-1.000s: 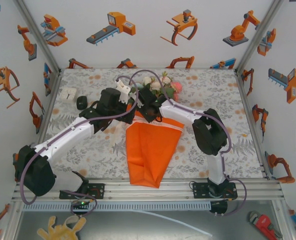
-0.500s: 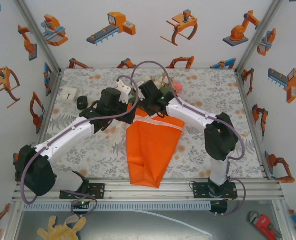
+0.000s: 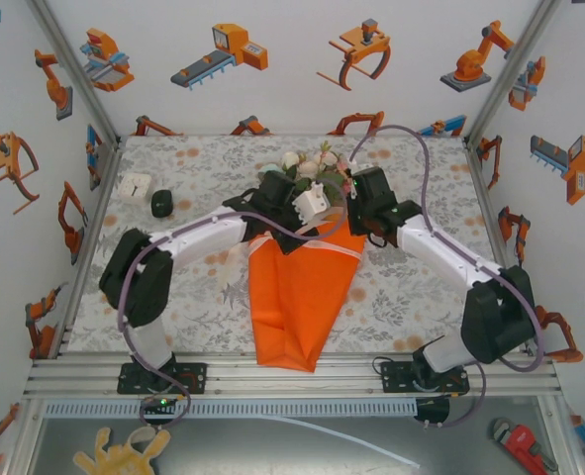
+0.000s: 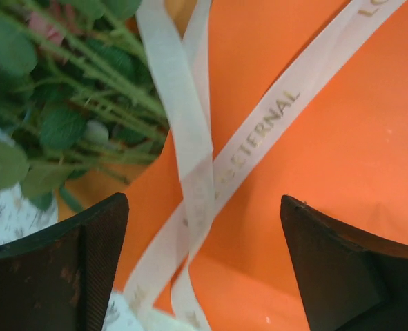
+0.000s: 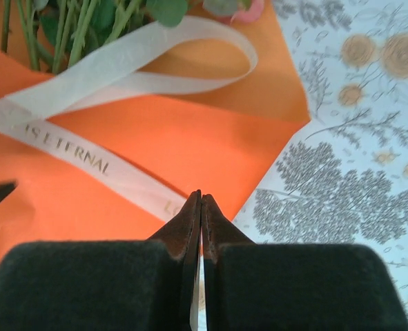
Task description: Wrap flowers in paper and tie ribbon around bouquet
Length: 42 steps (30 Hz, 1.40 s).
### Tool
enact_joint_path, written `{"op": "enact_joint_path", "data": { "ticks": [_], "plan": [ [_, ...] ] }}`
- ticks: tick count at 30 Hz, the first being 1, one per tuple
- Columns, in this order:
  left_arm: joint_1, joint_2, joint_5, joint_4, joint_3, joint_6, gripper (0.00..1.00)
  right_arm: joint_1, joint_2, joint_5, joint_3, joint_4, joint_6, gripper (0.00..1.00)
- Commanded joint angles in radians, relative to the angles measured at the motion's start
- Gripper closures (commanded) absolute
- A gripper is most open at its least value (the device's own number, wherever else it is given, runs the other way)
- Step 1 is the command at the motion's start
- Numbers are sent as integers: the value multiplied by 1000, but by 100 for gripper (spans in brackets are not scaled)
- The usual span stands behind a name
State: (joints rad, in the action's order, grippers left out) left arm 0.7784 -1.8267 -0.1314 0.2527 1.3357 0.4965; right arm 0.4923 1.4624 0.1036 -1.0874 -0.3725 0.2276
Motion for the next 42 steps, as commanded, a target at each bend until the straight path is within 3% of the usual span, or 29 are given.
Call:
{"op": "enact_joint_path", "data": {
  "ticks": [1,4,7,10,20,26,29,36,40,42],
  "plan": [
    [-10,-60,-52,47,70,58,29,10,-62,-13,15,34,48,92],
    [-11,-130,-10,104,138,23,30,9,-81,-27,25,32,55,91],
    [-12,-181,36,146,182,25,21,9,-90,-37,29,35,56,90],
    [-15,-212,5,188,214,46,23,10,-97,-39,34,38,55,90],
    [6,-242,11,229,227,152,72,9,-118,-67,52,47,123,90],
    [2,-180,-53,219,215,136,100,11,-191,-186,96,38,222,89],
    [-9,-140,-140,228,215,89,100,35,-231,-262,167,121,205,80],
    [-53,-121,-270,361,279,-22,100,101,-206,-260,269,319,-119,63],
    [-64,-119,-253,366,266,-45,100,103,-160,-351,404,572,-605,58],
    [-63,-108,-255,332,243,-54,100,90,-116,-386,427,659,-696,51]
  ]
}}
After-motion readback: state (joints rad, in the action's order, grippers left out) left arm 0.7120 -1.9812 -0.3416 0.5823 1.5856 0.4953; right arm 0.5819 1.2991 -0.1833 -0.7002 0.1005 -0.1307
